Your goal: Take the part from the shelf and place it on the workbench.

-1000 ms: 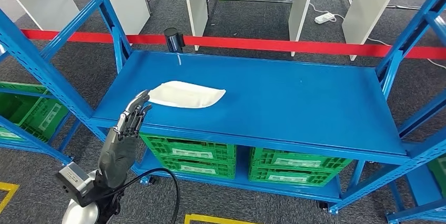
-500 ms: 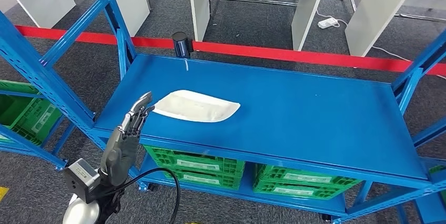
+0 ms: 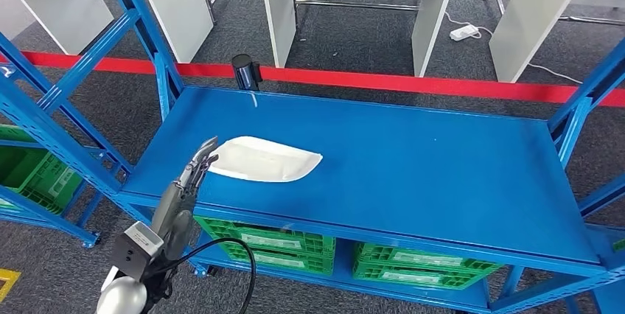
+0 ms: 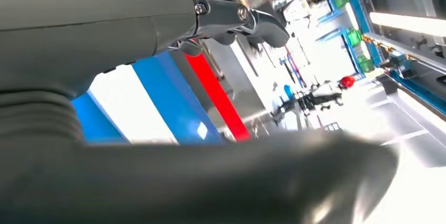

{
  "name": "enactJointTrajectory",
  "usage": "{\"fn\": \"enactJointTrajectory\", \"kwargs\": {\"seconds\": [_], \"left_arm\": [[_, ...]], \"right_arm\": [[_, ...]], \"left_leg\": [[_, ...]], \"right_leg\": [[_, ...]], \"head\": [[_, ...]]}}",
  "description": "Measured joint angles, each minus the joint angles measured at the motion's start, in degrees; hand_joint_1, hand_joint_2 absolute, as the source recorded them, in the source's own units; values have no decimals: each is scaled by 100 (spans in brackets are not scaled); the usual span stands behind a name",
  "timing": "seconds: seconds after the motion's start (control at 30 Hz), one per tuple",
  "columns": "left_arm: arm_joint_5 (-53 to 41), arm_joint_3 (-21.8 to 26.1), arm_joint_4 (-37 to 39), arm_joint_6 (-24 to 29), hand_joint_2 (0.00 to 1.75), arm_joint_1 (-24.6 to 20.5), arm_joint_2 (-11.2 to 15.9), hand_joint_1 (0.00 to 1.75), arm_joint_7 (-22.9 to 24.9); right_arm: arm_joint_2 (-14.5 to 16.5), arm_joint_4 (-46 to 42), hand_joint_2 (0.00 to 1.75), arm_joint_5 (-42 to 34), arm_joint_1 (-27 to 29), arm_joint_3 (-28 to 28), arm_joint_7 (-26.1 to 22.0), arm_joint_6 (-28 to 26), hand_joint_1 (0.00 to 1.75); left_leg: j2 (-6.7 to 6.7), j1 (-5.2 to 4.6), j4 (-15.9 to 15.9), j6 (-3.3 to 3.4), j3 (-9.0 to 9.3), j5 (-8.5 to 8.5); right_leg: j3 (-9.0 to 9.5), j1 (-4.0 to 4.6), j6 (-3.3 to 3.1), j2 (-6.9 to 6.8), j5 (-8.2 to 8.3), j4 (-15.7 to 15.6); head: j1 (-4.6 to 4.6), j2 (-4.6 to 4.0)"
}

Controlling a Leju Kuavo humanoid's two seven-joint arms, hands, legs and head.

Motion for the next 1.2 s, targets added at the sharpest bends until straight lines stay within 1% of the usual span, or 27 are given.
{"fn": "enactJointTrajectory", "kwargs": {"seconds": [0.13,0.23,0.37,0.53,0.67,0.8,0.87,0.93,1.03,1.2], "left_arm": [[-873,39,68,411,175,1,10,0,79],[-1940,61,179,847,175,-40,73,0,277],[-3063,79,494,1216,175,-276,270,0,627],[-4212,81,1079,1779,175,-544,515,0,770],[-4784,44,1562,2042,175,-783,609,0,842],[-5431,-113,2428,2447,175,-1379,679,0,896],[-5534,-190,2876,2602,175,-1666,684,0,882],[-5579,-251,3205,2681,175,-1858,684,0,864],[-5705,-391,3735,2832,175,-2183,640,0,845],[-5787,-622,4731,3170,175,-2794,430,0,773]], "right_arm": [[1,0,0,-19,1,0,-6,0,0],[3,0,0,-54,1,0,-5,0,0],[2,0,0,-63,-2,0,4,0,0],[2,0,0,-103,-1,0,3,0,0],[1,0,0,-129,1,-2,-19,0,0],[-4,0,0,-189,-2,-4,-81,0,0],[-8,0,0,-201,-2,-4,-92,0,0],[-12,1,0,-205,2,-4,-92,0,0],[-15,2,0,-205,1,-4,-80,0,0],[-15,3,0,-197,-6,-4,-75,0,0]], "left_leg": [[0,2,-14,-41,13,-2],[0,2,-17,-60,20,-2],[-1,1,-17,-63,23,-2],[1,-3,-16,-63,34,-3],[0,-3,-16,-62,38,-3],[-4,-4,-16,-62,43,-2],[-2,-4,-16,-62,50,-3],[2,-4,-15,-61,56,-3],[1,-5,-14,-61,57,-3],[1,-5,-13,-60,59,-4]], "right_leg": [[7,3,-14,0,-14,0],[8,3,-16,0,-17,0],[18,0,-15,-1,-18,-1],[29,-7,-8,-1,-17,-9],[36,-6,-5,-1,-15,-17],[47,-7,0,-3,-12,-19],[53,-7,2,2,-11,-20],[54,-7,2,10,-11,-20],[56,-6,3,8,-10,-25],[64,-6,8,9,-7,-28]], "head": [[0,0],[0,0],[1,0],[1,0],[1,0],[2,0],[2,0],[1,0],[1,0],[2,0]]}}
